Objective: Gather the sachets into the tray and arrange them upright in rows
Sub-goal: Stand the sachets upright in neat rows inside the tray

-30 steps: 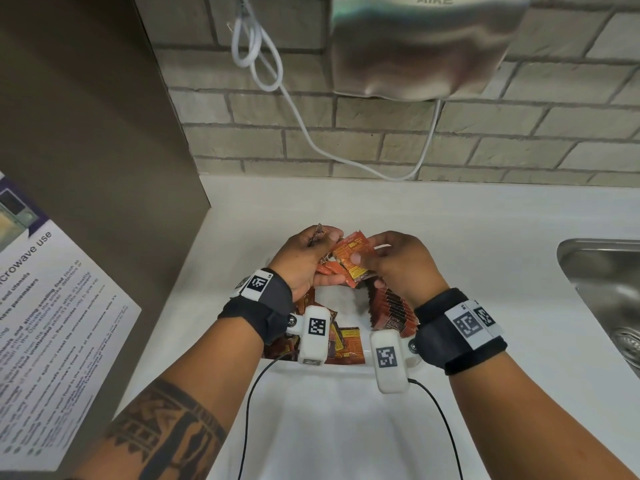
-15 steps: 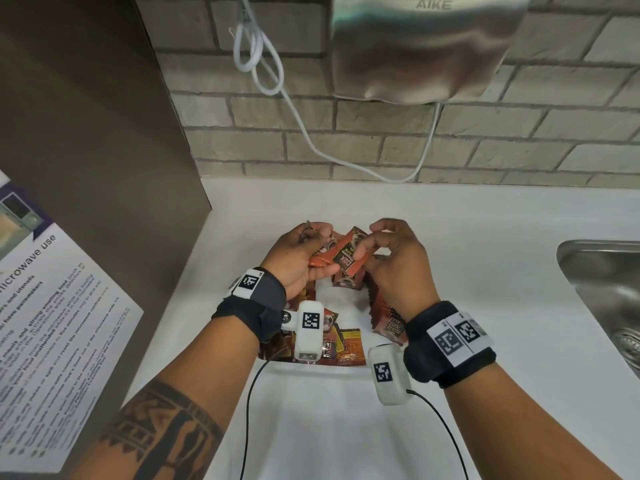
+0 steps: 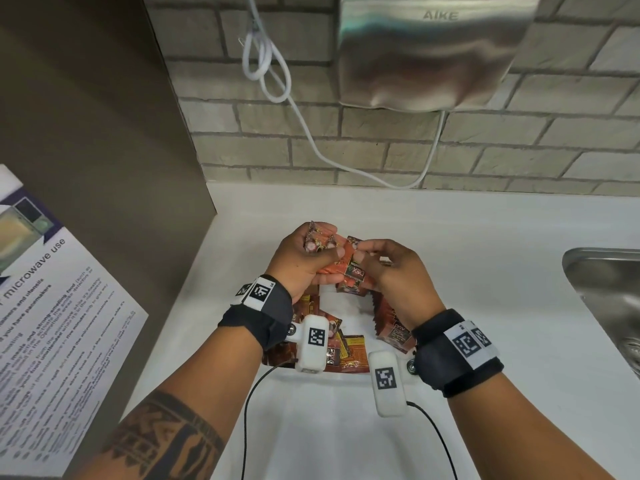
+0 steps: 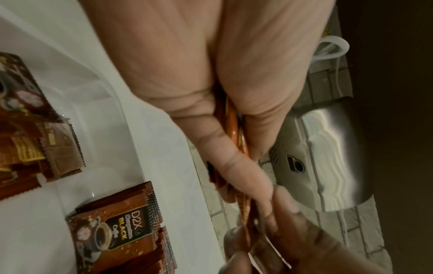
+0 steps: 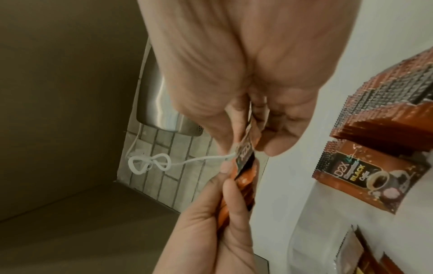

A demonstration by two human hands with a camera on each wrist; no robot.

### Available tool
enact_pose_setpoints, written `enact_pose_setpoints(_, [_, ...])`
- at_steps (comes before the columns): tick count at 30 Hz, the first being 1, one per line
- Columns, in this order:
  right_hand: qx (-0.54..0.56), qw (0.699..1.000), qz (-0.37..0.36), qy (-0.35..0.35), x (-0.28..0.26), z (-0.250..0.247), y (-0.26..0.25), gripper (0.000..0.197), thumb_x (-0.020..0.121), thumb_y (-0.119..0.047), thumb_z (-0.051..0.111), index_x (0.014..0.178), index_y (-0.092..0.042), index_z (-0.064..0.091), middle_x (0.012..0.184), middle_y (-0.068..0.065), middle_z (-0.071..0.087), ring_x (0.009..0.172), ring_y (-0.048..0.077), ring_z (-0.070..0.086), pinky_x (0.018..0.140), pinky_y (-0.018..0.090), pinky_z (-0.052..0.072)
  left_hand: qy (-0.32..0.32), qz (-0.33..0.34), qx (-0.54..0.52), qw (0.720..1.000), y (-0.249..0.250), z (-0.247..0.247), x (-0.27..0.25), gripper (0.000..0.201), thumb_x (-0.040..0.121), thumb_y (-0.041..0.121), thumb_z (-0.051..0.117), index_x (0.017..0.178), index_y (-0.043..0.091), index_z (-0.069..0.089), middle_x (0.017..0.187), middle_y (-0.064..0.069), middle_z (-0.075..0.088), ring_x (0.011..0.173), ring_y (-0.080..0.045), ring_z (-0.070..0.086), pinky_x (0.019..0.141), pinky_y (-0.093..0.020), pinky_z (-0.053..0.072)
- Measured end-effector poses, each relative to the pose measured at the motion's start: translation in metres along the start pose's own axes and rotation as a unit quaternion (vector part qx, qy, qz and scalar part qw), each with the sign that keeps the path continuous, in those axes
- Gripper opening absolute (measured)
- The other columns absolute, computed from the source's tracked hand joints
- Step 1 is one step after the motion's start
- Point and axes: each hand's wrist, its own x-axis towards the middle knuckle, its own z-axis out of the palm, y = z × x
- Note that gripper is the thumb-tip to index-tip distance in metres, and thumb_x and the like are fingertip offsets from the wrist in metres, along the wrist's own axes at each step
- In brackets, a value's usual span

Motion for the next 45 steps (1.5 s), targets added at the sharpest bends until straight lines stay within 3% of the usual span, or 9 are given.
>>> enact_pose_setpoints(4, [-0.022,0.997,-0.034,0.068,0.002,-0.007,-0.002,0.035,0.086,-0.001,0.071,0.116,-0.015,0.058,0.094,-0.004,0.068,0.083,0.010,0.068,0.067,0.023,0.056,0.021,-0.003,0.004,1.000,0.000,-0.004,0.002,0.028,0.088,0.006,0.075,0.112,0.018,0.066,0.110,-0.008,0.074,0.100,-0.029,0.073,0.063,-0.034,0.061])
enact_pose_setpoints(9, [0.033,0.998,-0.003,0.045,0.004,-0.012,-0.008,0.048,0.081,-0.003,0.080,0.120,-0.010,0.052,0.098,0.006,0.073,0.073,0.027,0.070,0.059,0.028,0.057,0.054,-0.009,-0.009,0.998,-0.001,-0.010,0.003,0.029,0.089,0.006,0.074,0.114,0.015,0.064,0.112,-0.011,0.073,0.104,-0.031,0.071,0.063,-0.033,0.060])
enact_pose_setpoints(15, [0.113,0.993,-0.014,0.021,0.000,-0.008,-0.011,0.019,0.086,-0.017,0.079,0.098,-0.004,0.073,0.081,0.011,0.075,0.067,0.016,0.069,0.057,0.023,0.052,0.063,-0.012,-0.009,0.998,-0.002,-0.010,0.004,0.027,0.089,0.007,0.075,0.112,0.017,0.065,0.117,-0.016,0.071,0.103,-0.034,0.072,0.062,-0.032,0.060])
enact_pose_setpoints(20, [0.155,0.988,0.022,-0.001,0.004,-0.009,-0.009,0.027,0.087,0.005,0.068,0.112,-0.006,0.071,0.100,0.017,0.074,0.092,0.038,0.070,0.084,0.050,0.055,0.053,-0.011,-0.048,0.997,-0.002,-0.009,0.004,0.027,0.090,0.007,0.074,0.113,0.017,0.065,0.108,-0.008,0.073,0.106,-0.031,0.070,0.060,-0.030,0.059])
enact_pose_setpoints(24, [0.172,0.984,0.045,0.013,0.007,-0.010,-0.004,0.034,0.089,0.015,0.054,0.114,-0.004,0.066,0.087,0.016,0.070,0.095,0.038,0.067,0.079,0.052,0.050,0.059,-0.005,-0.074,0.995,-0.004,-0.007,0.003,0.025,0.091,0.005,0.071,0.112,0.017,0.064,0.106,-0.006,0.071,0.103,-0.028,0.070,0.059,-0.029,0.059])
enact_pose_setpoints(31, [0.060,0.994,0.078,-0.050,0.002,0.010,0.002,0.032,0.091,-0.026,0.074,0.116,-0.012,0.061,0.078,0.009,0.073,0.061,0.020,0.063,0.053,0.029,0.046,0.043,0.016,-0.061,0.997,-0.002,0.007,0.000,0.024,0.093,0.005,0.069,0.112,0.018,0.062,0.086,0.004,0.073,0.075,-0.015,0.071,0.055,-0.026,0.058])
enact_pose_setpoints(39, [0.186,0.980,0.064,0.039,0.016,0.004,-0.001,0.037,0.085,0.002,0.073,0.118,-0.007,0.060,0.096,0.017,0.070,0.083,0.037,0.067,0.084,0.055,0.054,-0.010,-0.035,0.020,0.999,-0.001,0.013,-0.008,0.037,0.076,0.003,0.085,0.105,0.020,0.067,0.089,-0.004,0.072,0.064,-0.018,0.069,0.047,-0.023,0.054])
enact_pose_setpoints(42, [0.245,0.966,0.077,-0.004,0.013,0.012,-0.001,0.046,0.081,0.010,0.073,0.123,-0.001,0.060,0.115,0.023,0.069,0.105,0.040,0.068,0.094,0.054,0.054,-0.034,-0.026,0.027,0.999,-0.002,0.021,-0.011,0.039,0.076,-0.002,0.084,0.103,0.020,0.066,0.085,-0.003,0.072,0.068,-0.017,0.069,0.048,-0.024,0.054])
enact_pose_setpoints(45, [0.248,0.967,0.060,-0.012,0.015,0.007,-0.001,0.034,0.088,0.013,0.061,0.117,-0.005,0.064,0.098,0.015,0.070,0.095,0.033,0.067,0.089,0.047,0.055,-0.062,-0.036,-0.005,0.997,-0.001,0.020,-0.011,0.039,0.084,-0.005,0.074,0.113,0.017,0.062,0.096,-0.007,0.070,0.079,-0.021,0.071,0.056,-0.026,0.058])
